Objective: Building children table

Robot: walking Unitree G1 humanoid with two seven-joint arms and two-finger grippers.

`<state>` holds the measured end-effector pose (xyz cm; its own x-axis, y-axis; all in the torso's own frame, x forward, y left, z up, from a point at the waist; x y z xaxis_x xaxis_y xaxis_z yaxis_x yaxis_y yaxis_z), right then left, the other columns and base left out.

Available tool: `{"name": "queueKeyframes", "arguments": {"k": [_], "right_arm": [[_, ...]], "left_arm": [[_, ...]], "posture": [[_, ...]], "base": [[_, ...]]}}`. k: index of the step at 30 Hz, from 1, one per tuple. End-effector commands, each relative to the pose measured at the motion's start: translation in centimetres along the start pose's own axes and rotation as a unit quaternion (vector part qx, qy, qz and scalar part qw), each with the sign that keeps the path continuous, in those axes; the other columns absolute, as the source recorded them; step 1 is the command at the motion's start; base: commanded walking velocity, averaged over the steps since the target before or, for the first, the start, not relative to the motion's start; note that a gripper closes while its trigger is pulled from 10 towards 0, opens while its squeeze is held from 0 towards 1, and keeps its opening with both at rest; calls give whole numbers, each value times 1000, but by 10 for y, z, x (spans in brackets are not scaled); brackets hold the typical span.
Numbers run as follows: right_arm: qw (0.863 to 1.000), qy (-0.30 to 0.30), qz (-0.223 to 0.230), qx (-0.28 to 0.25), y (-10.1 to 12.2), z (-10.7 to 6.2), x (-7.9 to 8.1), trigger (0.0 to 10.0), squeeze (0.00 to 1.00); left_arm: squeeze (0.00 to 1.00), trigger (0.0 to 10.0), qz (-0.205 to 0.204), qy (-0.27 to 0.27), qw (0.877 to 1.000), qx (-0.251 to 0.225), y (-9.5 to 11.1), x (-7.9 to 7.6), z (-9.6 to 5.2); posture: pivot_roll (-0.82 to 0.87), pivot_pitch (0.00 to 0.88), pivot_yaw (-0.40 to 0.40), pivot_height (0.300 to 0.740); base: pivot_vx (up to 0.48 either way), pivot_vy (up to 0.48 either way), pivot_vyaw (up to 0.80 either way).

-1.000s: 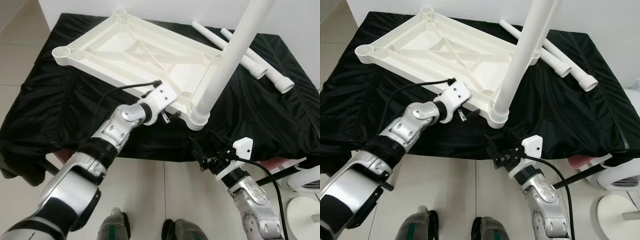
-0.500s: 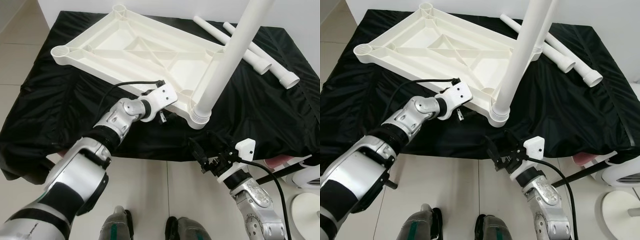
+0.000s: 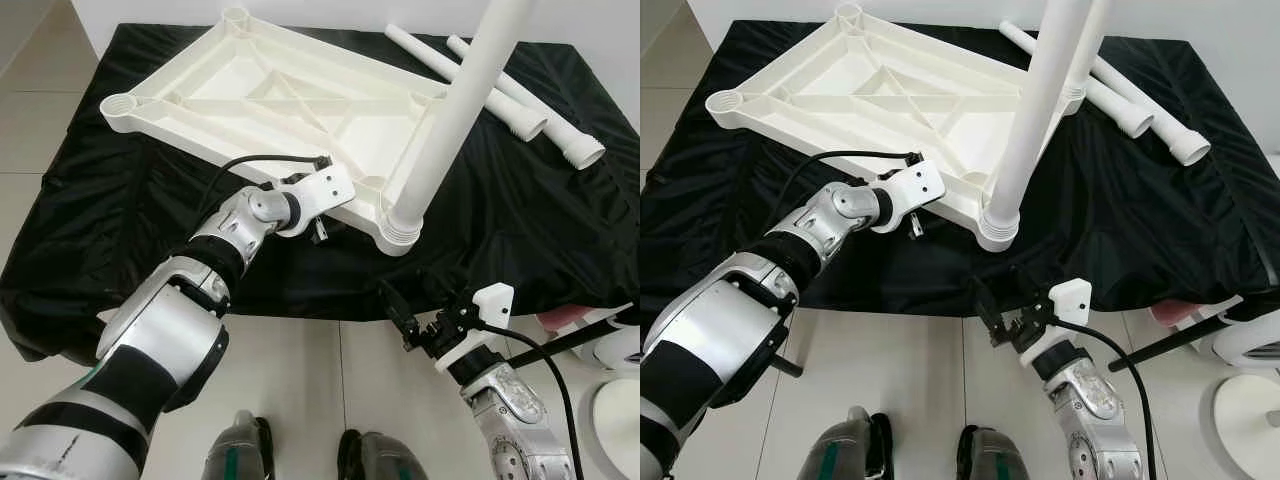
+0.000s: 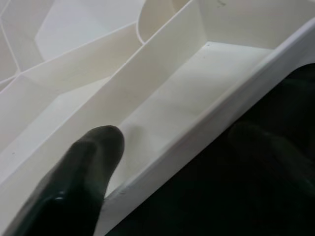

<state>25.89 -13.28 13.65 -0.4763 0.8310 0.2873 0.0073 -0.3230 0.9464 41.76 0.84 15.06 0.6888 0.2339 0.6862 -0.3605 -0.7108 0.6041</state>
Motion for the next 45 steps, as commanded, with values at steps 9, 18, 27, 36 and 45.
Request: {"name": "queueKeyframes", "arguments": {"k": [9, 18, 27, 36, 45], "right_arm": [[1000, -9, -7, 1, 2, -4, -2, 10000, 0], [1000, -13, -13, 2, 3, -3, -5, 10000, 0], [1000, -17, -24, 2, 6, -2, -11, 10000, 0], [1000, -16, -23, 3, 5, -2, -10, 10000, 0], [1000, -19, -23, 2, 6, -4, -10, 10000, 0]], "left_arm": [[0, 0, 21, -51, 998, 0, -3, -16, 2], [0, 0, 36, -96, 995, -5, -7, -28, -1], [0, 10000, 38, -120, 992, -11, -10, -37, -3], [1000, 10000, 17, -82, 996, -24, 3, -17, -1], [1000, 10000, 23, -89, 996, -21, 3, -19, -1]], "posture": [[-74, 149, 44, 740], [-70, 156, 46, 740], [-64, 156, 47, 740], [-65, 163, 49, 740], [-73, 171, 53, 740]], "base": [[0, 0, 0], [0, 0, 0], [0, 0, 0], [0, 0, 0], [0, 0, 0]]}}
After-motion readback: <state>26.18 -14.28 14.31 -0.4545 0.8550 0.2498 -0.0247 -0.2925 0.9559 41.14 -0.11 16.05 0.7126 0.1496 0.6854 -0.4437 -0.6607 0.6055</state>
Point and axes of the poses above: a point about 5 cm out from each wrist's last joint towards the gripper, its own z axis pointing out of the wrist towards the gripper, its own y axis along the axis of the wrist's last joint, x = y × z, the point moved 5 cm from there along z, pointing out of the wrist towards the gripper, and after that the axes turned 10 degrees about z, right-handed, at the moved point
